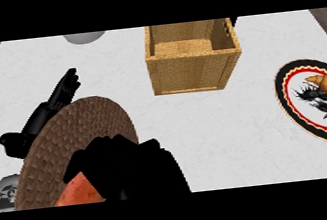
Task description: Pick the sweet potato from the placemat and place it in the basket
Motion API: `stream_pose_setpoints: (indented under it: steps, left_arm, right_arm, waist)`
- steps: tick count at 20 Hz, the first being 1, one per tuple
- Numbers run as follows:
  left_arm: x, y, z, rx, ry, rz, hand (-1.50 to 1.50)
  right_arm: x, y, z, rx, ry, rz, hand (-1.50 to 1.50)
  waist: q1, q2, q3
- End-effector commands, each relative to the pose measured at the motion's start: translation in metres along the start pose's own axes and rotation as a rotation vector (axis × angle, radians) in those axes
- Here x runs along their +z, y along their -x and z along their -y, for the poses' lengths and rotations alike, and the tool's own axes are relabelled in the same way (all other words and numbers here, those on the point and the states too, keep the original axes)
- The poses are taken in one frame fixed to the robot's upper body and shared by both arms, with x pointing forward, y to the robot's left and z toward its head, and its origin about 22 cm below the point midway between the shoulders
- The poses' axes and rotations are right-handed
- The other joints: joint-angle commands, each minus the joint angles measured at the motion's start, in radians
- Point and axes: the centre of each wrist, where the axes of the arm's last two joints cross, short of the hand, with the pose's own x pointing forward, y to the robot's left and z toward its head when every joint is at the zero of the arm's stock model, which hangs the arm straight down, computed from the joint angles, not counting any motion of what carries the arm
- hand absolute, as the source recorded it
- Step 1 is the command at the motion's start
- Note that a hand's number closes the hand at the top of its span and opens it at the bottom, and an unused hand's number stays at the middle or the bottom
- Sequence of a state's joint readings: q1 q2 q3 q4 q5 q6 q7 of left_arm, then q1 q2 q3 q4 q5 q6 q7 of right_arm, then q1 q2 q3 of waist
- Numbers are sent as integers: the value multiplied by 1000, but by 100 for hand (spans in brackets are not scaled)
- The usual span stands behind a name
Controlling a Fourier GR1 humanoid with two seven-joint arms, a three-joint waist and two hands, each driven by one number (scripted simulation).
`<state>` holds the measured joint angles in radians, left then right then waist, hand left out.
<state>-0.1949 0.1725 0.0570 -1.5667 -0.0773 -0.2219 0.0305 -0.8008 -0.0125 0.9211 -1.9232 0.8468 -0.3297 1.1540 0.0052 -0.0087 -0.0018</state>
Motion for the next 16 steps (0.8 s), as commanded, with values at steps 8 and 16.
stream_pose_setpoints:
  steps: [8, 16]
  left_arm:
    - [6, 6, 3, -10, 10, 17, 0]
    - [-11, -5, -6, 7, 1, 10, 0]
  right_arm:
    - [-91, 0, -2, 76, 179, -229, 150]
    - [-151, -5, 37, 11, 358, -268, 150]
  waist:
    - [18, 9, 0]
    - [9, 10, 1]
